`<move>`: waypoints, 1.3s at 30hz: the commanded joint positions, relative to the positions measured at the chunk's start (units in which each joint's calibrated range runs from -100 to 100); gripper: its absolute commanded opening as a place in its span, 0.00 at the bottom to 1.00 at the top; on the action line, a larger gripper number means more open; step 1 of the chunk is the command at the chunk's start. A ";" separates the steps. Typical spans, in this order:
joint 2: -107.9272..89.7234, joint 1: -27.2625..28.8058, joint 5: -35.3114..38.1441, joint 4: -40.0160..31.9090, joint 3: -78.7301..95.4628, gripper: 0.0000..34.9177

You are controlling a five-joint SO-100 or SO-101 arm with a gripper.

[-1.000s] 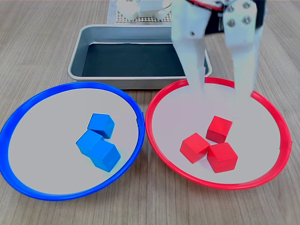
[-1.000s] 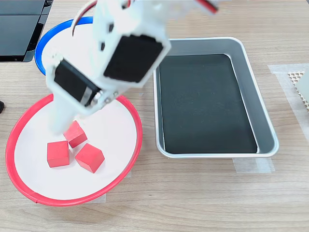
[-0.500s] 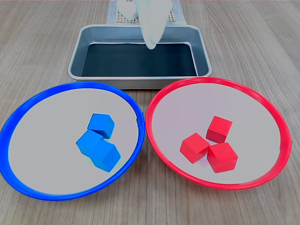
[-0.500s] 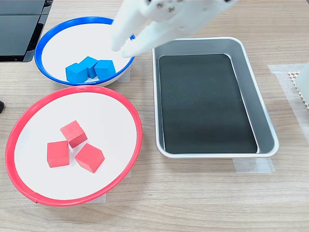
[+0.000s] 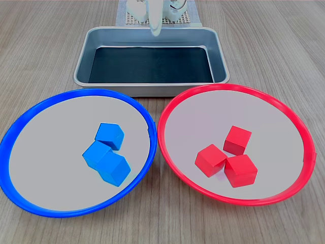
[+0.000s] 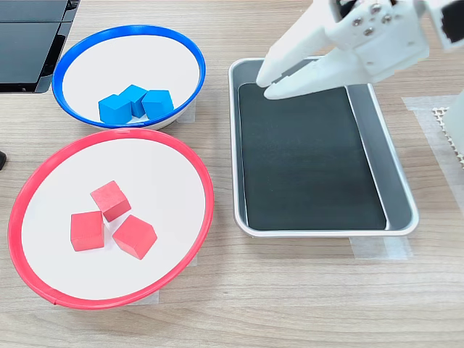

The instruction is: Relocate any red block in the blue dish to the red dish, correcting any misplacement.

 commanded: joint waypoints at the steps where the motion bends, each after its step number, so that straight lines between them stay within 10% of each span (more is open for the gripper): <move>1: -8.51 -0.24 -0.29 1.18 5.94 0.01; 39: -31.29 -0.71 -2.93 10.10 20.69 0.01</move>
